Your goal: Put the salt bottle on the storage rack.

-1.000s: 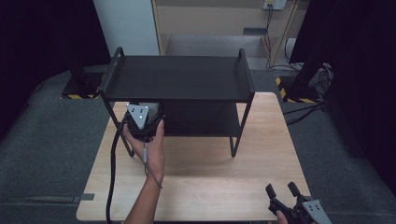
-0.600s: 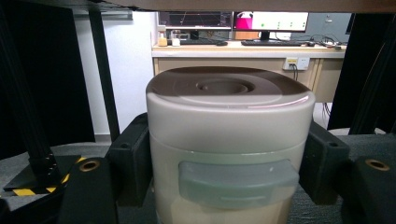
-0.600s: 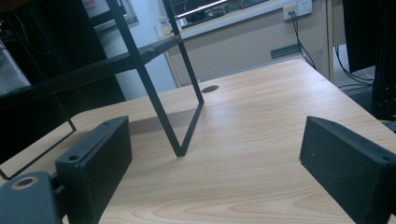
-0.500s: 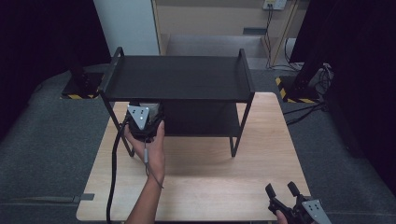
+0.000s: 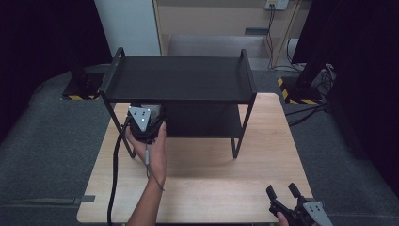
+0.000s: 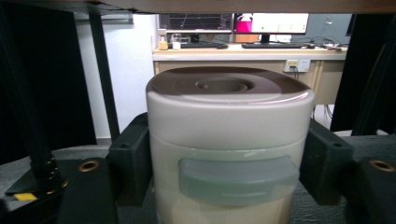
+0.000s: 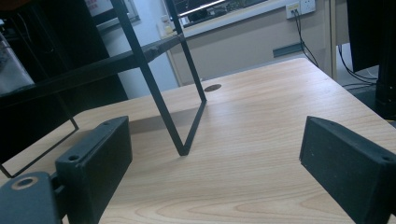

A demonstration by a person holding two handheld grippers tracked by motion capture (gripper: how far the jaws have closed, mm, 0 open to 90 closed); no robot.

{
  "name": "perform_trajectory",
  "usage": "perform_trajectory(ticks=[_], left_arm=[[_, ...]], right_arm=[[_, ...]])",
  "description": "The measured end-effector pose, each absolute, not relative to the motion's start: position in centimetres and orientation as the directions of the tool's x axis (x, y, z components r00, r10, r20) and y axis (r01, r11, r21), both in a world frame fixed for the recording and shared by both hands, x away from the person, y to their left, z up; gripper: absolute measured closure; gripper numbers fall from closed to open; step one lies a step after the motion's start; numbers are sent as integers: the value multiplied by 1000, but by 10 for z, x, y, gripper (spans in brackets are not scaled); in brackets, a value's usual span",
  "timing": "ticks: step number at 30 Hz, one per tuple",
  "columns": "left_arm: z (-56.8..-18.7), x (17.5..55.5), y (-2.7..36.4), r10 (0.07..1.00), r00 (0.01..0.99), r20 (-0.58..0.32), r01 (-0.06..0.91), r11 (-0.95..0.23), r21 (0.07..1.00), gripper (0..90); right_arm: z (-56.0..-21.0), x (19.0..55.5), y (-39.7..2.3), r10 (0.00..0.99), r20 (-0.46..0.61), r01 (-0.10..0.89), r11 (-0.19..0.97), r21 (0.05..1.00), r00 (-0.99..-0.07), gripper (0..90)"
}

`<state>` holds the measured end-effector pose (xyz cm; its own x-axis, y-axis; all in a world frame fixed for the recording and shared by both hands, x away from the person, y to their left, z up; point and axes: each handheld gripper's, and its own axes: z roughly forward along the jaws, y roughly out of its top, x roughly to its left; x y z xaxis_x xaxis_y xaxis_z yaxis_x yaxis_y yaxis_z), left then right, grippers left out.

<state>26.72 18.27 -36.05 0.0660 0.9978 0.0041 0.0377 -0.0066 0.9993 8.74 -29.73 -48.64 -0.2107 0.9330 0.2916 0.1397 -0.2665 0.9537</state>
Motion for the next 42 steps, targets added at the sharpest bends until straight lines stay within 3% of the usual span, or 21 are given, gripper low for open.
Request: perform_trajectory(ticks=[5, 11, 30, 42], left_arm=[[-362, 257, 184, 998, 63, 8, 20, -10, 1000, 131], [-369, 243, 191, 997, 83, -10, -3, 11, 1000, 72], [-417, 149, 215, 990, 132, -49, -42, 55, 998, 48], [-447, 106, 232, 986, 156, -54, 19, 51, 999, 48]], right_arm=[[-484, 89, -298, 928, 291, 149, -261, 954, -232, 91], [-482, 88, -296, 927, 287, 149, -257, 955, -242, 75], [-479, 89, -275, 926, 262, 151, -227, 962, -273, 48], [-482, 92, -255, 924, 229, 152, -190, 970, -308, 48]])
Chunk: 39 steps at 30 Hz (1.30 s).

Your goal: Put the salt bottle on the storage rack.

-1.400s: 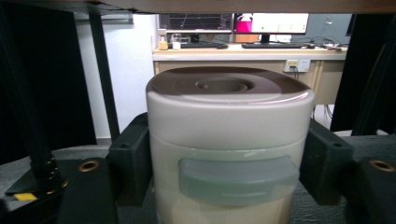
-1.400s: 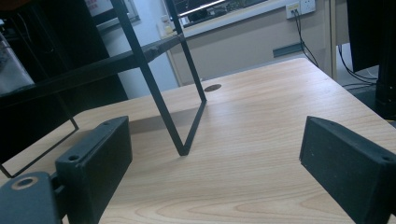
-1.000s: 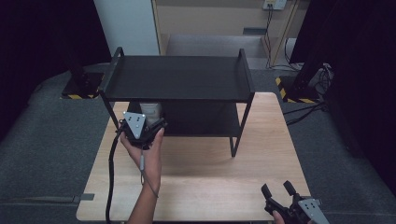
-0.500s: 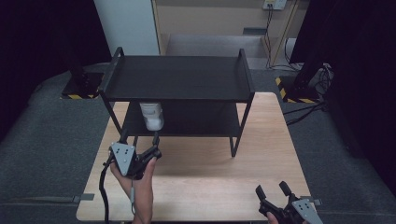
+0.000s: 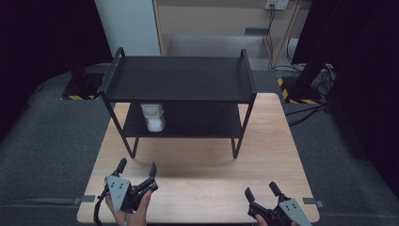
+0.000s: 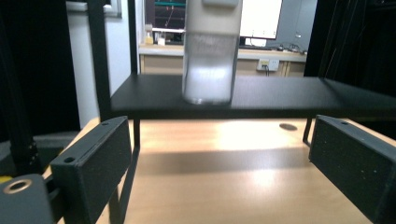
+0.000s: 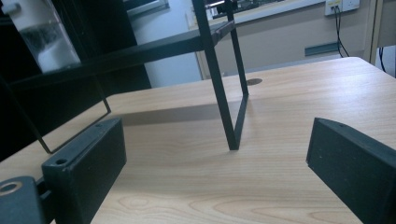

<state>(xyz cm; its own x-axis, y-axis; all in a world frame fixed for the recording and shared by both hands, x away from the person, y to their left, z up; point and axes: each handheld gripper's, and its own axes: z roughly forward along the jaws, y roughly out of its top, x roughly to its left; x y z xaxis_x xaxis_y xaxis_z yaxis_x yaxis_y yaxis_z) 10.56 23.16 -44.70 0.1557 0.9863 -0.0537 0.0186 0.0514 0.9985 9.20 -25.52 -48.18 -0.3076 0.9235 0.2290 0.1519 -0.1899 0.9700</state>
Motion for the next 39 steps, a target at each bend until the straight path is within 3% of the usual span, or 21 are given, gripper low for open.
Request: perform_trajectory(ticks=[11, 22, 39], left_arm=[[-470, 79, 257, 996, 85, -11, 26, 8, 1000, 55], [-472, 66, 286, 997, 73, -3, 40, 0, 999, 55], [-467, 71, 313, 997, 73, 11, 40, -13, 999, 54]], right_arm=[[-483, 85, -255, 931, 224, 146, -188, 971, -288, 48], [-485, 78, -263, 940, 227, 147, -194, 970, -256, 47], [-491, 79, -278, 947, 214, 151, -181, 972, -240, 48]])
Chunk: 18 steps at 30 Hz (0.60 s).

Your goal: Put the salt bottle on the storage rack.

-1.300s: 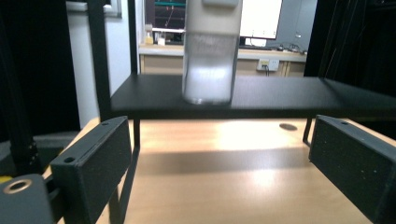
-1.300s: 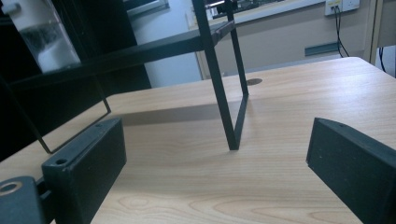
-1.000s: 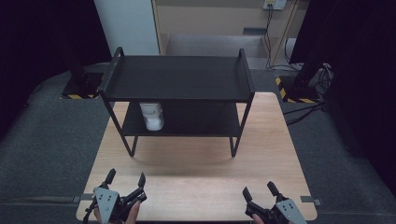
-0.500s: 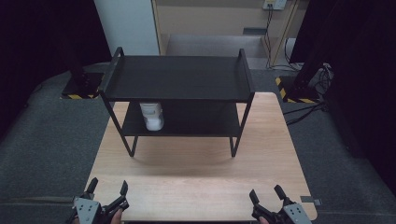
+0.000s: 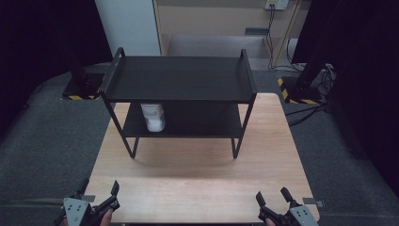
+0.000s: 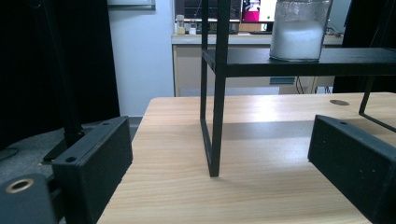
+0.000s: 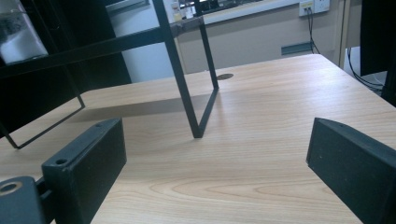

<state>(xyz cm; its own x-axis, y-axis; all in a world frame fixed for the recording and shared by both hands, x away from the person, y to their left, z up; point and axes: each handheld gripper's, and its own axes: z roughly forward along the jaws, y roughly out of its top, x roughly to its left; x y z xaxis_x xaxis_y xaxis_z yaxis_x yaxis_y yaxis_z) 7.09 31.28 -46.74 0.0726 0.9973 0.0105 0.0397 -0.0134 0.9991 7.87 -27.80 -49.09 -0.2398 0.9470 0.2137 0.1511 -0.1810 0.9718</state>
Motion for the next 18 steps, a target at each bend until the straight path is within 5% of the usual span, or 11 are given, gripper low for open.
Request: perform_trajectory(ticks=[18], left_arm=[[-469, 74, 307, 997, 73, -6, 53, 2, 999, 54]], right_arm=[[-493, 72, -289, 956, 218, 128, -195, 972, -199, 49]])
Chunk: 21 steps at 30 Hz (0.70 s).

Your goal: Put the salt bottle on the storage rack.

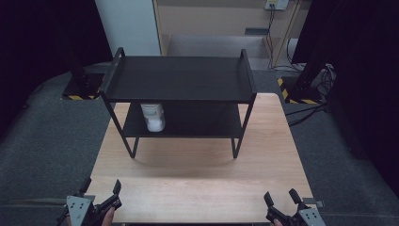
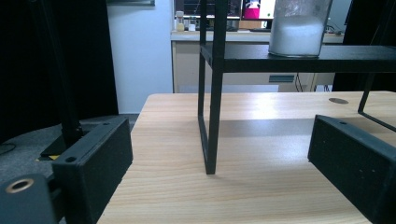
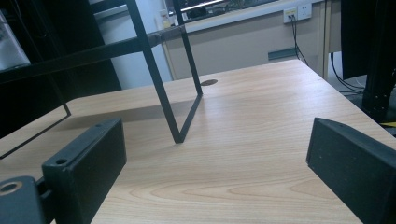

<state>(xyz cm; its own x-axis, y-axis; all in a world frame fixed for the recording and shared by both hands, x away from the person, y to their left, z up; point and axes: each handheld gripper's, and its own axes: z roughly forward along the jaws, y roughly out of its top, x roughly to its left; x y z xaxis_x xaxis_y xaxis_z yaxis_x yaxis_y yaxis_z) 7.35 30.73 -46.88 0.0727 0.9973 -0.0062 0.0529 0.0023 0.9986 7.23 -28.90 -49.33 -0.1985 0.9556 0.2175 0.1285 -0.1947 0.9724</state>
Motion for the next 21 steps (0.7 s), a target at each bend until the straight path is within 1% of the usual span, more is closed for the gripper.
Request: perform_trajectory(ticks=[21], left_arm=[[-467, 73, 305, 997, 81, 4, 58, -8, 998, 56]], right_arm=[[-497, 71, -290, 955, 227, 135, -204, 970, -191, 52]])
